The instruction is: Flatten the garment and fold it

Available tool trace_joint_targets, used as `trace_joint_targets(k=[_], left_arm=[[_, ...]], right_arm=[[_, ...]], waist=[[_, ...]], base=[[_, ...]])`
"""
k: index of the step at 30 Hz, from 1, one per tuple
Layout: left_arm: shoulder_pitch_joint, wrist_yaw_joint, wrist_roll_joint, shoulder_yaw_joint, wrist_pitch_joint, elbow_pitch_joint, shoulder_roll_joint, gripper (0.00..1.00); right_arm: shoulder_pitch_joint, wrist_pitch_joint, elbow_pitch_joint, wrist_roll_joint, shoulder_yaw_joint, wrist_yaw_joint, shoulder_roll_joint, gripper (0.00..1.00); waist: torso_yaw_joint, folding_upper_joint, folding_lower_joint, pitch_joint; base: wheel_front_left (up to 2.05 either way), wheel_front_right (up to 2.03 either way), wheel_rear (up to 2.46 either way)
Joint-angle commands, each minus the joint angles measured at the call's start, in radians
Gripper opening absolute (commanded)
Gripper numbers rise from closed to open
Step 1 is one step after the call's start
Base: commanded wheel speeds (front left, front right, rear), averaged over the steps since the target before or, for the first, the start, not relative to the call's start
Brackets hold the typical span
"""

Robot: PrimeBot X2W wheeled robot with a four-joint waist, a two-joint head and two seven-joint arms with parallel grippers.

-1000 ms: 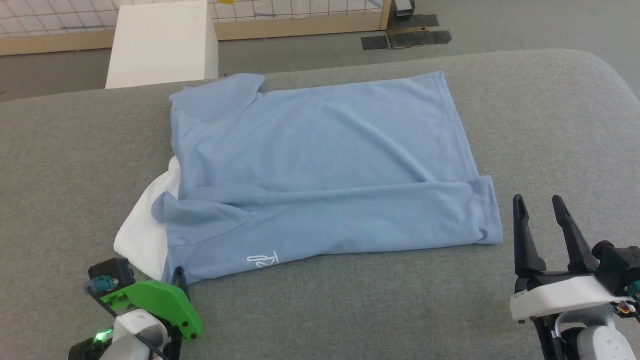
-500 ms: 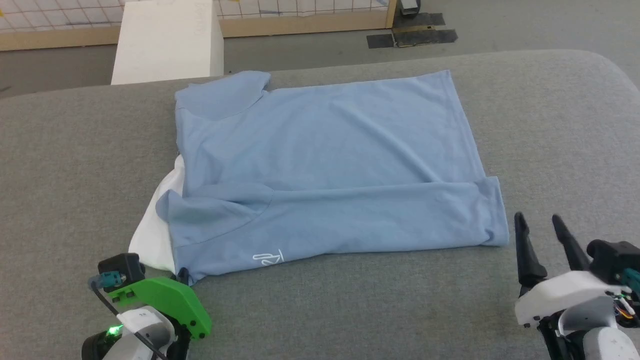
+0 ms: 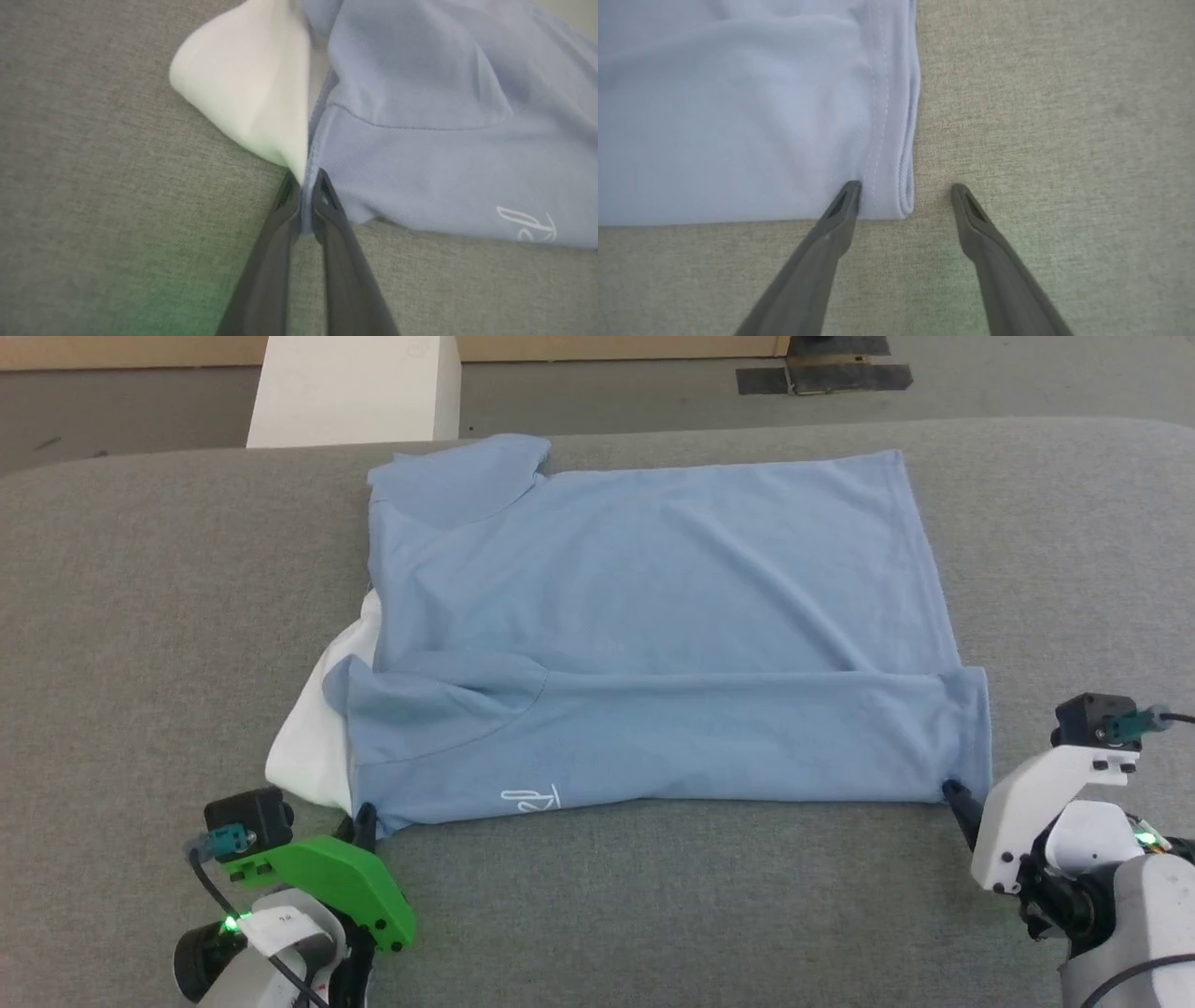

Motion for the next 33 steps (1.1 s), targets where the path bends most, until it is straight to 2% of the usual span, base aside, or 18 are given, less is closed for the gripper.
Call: trace_joint_targets(k=[1, 2, 3, 4, 7, 10, 14, 18, 23, 26, 29, 33], left_arm=[[-0.019, -0.007, 0.013, -0.002, -0.009, 0.007, -0.004, 0.0], [-0.021, -0.009, 0.014, -0.004, -0.012, 0.009, -0.006, 0.0], [-0.023, -0.011, 0.016, -0.005, -0.015, 0.01, -0.007, 0.0], [-0.025, -0.014, 0.018, -0.007, -0.019, 0.012, -0.008, 0.0], [-0.028, -0.02, 0.03, -0.007, -0.049, 0.016, -0.008, 0.0], [-0.024, -0.023, 0.049, -0.004, -0.088, 0.015, 0.002, 0.0], [0.004, -0.002, 0.072, 0.006, -0.117, -0.01, 0.031, 0.0], [0.071, 0.046, 0.085, 0.007, -0.078, -0.097, 0.081, 0.0], [0.18, 0.108, 0.078, -0.01, 0.029, -0.226, 0.146, 0.0], [0.233, 0.133, 0.062, -0.025, 0.086, -0.284, 0.163, 0.0], [0.266, 0.137, 0.042, -0.04, 0.125, -0.302, 0.169, 0.0], [0.263, 0.12, 0.029, -0.056, 0.131, -0.272, 0.151, 0.0]], right_arm=[[-0.015, 0.036, 0.009, -0.006, -0.006, -0.001, 0.001, 0.63], [-0.02, 0.069, 0.013, -0.006, -0.01, -0.001, 0.001, 0.31], [-0.022, 0.093, 0.014, -0.007, -0.012, -0.001, 0.001, 0.19], [-0.022, 0.115, 0.011, -0.008, -0.013, -0.001, 0.001, 0.0], [-0.022, 0.109, -0.022, 0.006, -0.019, -0.001, 0.001, 0.0], [-0.01, 0.038, -0.069, 0.029, -0.031, -0.001, 0.001, 0.0], [0.039, -0.04, -0.136, 0.071, -0.051, -0.001, 0.001, 0.0], [0.126, -0.041, -0.224, 0.094, -0.075, -0.001, 0.001, 0.0], [0.261, 0.041, -0.337, 0.115, -0.117, -0.001, 0.001, 0.0], [0.328, 0.09, -0.356, 0.149, -0.133, -0.001, 0.001, 0.0], [0.372, 0.106, -0.345, 0.152, -0.147, -0.001, 0.001, 0.0], [0.377, 0.075, -0.265, 0.139, -0.143, -0.001, 0.001, 0.0]], waist=[[0.013, 0.0, 0.0, 0.013], [0.016, 0.0, 0.0, 0.015], [0.019, 0.0, 0.0, 0.016], [0.021, 0.0, 0.0, 0.016], [0.026, 0.0, 0.0, 0.007], [0.026, 0.0, 0.0, -0.014], [0.023, 0.0, 0.0, -0.051], [0.017, 0.0, 0.0, -0.079], [0.009, 0.0, 0.0, -0.09], [0.008, 0.0, 0.0, -0.091], [0.007, 0.0, 0.0, -0.088], [0.006, 0.0, 0.0, -0.081]], base=[[0.0, 0.0, 0.0], [0.0, 0.0, 0.0], [0.0, 0.0, 0.0], [0.0, 0.0, 0.0], [0.0, 0.0, 0.0], [0.0, 0.0, 0.0], [0.0, 0.0, 0.0], [0.0, 0.0, 0.0], [0.0, 0.0, 0.0], [0.0, 0.0, 0.0], [0.0, 0.0, 0.0], [0.0, 0.0, 0.0]])
